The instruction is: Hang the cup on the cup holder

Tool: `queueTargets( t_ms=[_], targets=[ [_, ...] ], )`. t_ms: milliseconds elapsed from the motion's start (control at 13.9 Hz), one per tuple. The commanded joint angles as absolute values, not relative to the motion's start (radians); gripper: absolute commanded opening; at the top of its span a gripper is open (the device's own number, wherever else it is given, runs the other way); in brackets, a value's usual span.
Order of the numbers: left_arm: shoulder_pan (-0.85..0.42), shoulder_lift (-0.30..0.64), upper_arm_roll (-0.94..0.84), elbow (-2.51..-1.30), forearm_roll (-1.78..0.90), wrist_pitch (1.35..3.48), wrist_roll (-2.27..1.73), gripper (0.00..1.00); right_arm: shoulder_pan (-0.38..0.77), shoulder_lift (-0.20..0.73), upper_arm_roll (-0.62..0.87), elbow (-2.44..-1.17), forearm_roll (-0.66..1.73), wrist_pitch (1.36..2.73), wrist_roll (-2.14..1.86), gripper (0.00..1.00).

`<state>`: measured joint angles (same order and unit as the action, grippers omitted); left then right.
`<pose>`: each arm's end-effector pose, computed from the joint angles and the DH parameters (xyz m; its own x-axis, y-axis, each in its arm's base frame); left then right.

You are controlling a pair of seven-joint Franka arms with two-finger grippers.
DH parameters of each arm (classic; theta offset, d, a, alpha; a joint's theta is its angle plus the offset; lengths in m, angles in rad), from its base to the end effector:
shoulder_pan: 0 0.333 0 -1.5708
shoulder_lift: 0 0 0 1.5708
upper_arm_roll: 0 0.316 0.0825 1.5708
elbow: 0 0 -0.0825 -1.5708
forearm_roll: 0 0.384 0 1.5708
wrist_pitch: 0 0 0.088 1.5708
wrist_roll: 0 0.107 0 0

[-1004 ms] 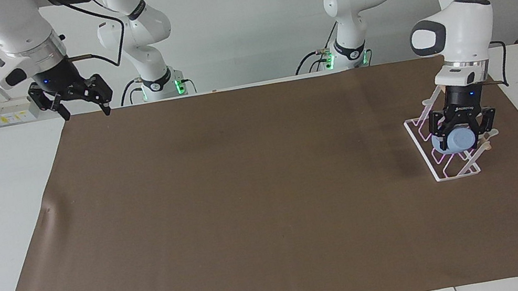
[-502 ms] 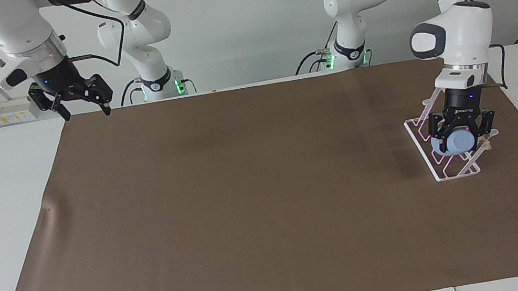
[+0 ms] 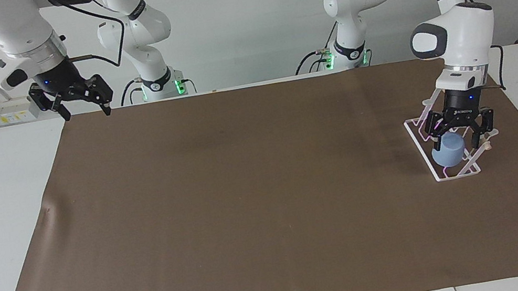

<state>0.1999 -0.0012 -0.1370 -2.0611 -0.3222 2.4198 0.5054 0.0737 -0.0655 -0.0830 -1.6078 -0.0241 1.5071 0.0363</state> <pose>0.5790 0.0350 0.4726 0.8891 -0.1958 0.4136 -0.2541 -0.9629 0.0904 0.5273 -0.0092 0.6370 0.9983 -0.0467 -0.0347 -0.0461 -0.9987 0.0199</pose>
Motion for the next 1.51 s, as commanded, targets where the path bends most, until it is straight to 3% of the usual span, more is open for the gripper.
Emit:
queueTargets(
  t_ms=[0, 502, 1434],
  targets=[
    [0.216, -0.054, -0.138, -2.011, -0.196, 2.265, 0.457, 1.00, 0.071, -0.087, -0.080, -1.637, -0.041, 1.516, 0.012, 1.00],
    [0.189, -0.081, -0.156, -1.801, -0.031, 1.812, 0.129, 1.00, 0.069, -0.055, -0.080, -1.598, -0.038, 1.539, 0.023, 1.00],
    [0.156, -0.058, -0.175, -1.600, -0.011, 1.519, 0.034, 1.00, 0.074, -0.072, -0.077, -1.624, -0.015, 1.523, 0.063, 1.00]
  ],
)
